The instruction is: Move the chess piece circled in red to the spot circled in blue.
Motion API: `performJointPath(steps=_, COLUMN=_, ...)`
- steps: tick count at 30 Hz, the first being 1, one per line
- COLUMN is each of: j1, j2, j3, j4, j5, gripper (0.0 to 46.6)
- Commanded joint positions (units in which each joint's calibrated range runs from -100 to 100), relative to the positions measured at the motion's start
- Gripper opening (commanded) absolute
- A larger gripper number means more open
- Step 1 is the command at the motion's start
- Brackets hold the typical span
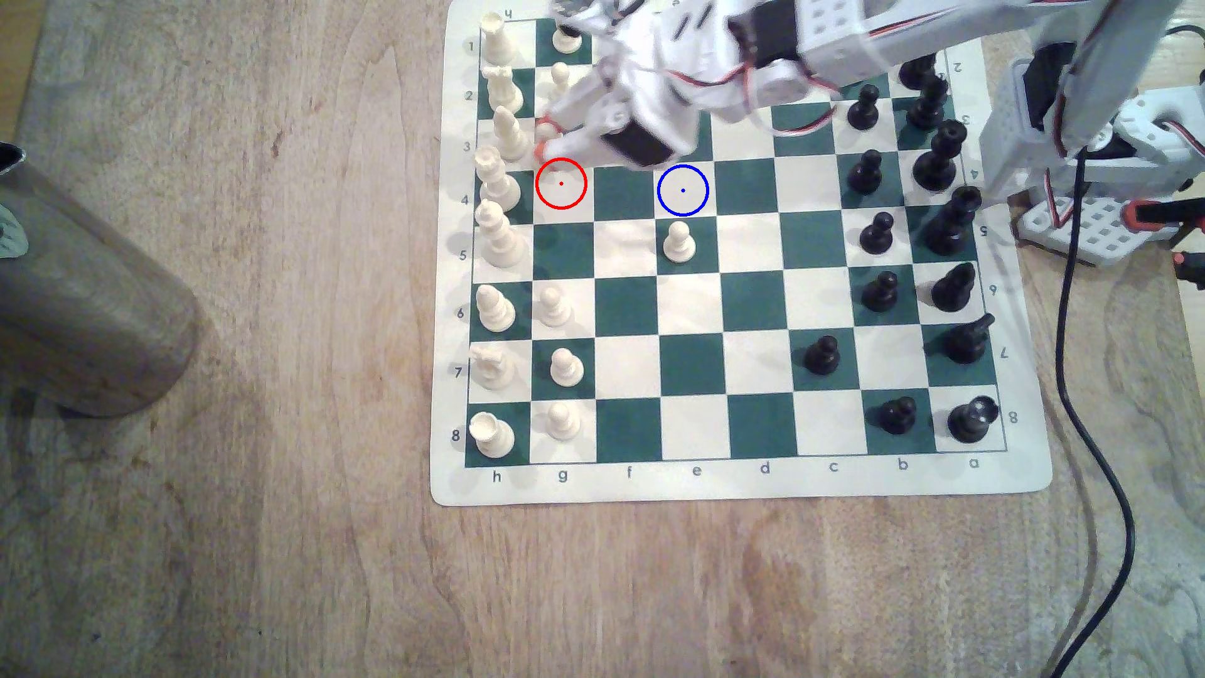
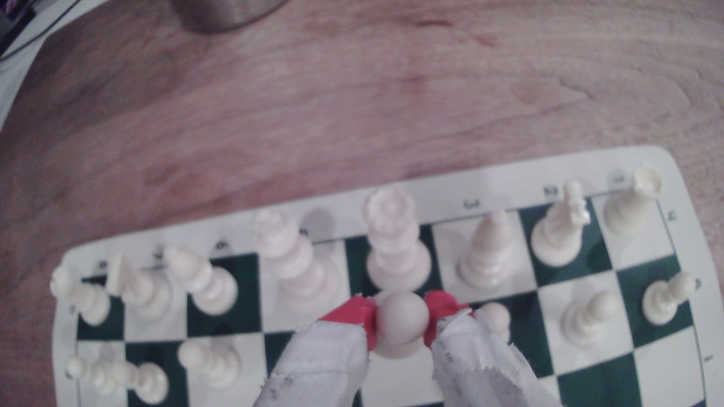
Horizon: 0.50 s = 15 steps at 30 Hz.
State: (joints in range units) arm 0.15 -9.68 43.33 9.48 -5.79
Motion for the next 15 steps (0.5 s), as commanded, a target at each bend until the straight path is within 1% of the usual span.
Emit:
performJointPath(steps=1, j1=1.1, j2=-12.8, j3=5.0, j4=0.3, j5=0.3, gripper=0.2)
performJointPath(steps=3, j1=1.5, j2=-16.6, j3=8.6, j4=1.0, j5=0.3, gripper=0.2)
performJointPath(steps=4, j1=1.7, j2=-20.4, j3=12.6, j4=1.3, j5=0.5, gripper=0.2)
performJointPath(steps=9, j1=1.5, j2=-28.8, j3=21.1, j4=4.6, j5=1.2, gripper=0.2)
performJointPath(steps=15, j1=0.8, j2=-31.1, j3=28.3, j4=4.9, j5=1.3, gripper=0.2)
